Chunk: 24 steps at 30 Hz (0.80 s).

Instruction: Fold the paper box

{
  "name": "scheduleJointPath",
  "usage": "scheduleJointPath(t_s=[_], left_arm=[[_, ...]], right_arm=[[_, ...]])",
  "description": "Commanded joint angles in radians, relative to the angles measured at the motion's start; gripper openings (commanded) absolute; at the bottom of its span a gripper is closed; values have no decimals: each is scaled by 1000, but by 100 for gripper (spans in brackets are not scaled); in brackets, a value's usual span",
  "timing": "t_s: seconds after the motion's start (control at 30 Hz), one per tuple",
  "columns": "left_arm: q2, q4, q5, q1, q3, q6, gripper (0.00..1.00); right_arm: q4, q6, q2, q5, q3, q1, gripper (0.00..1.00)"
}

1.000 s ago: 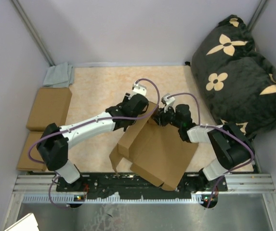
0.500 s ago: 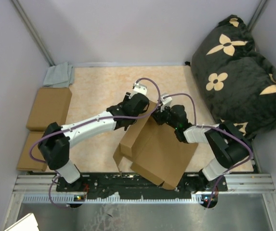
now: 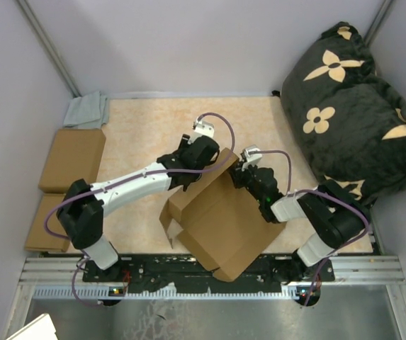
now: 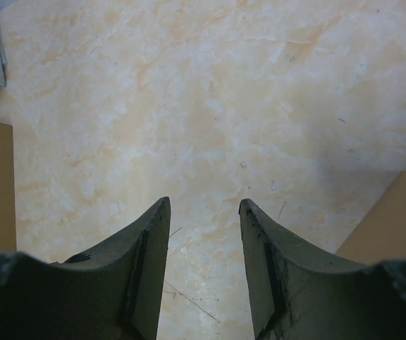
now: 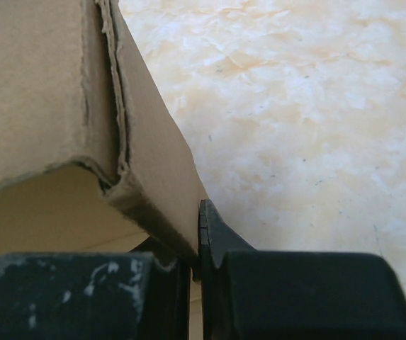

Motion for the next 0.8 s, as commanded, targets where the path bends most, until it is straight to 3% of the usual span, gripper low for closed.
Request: scheduleJointPath(t_s=[0.0, 0.23, 0.6, 0.77], left_arm=[[-54, -28, 25, 78, -26, -4, 51], [-240, 110, 201, 248, -165, -41, 51], [-397, 272, 351, 457, -399, -187, 53], [-353, 381, 444, 538, -439, -225, 55]], right_arm=[[80, 40, -25, 255, -5, -10, 0], [-142, 101, -80, 409, 51, -27, 0], [-370, 111, -170, 352, 111, -170, 0], [-392, 103, -195, 326, 110, -196, 0]])
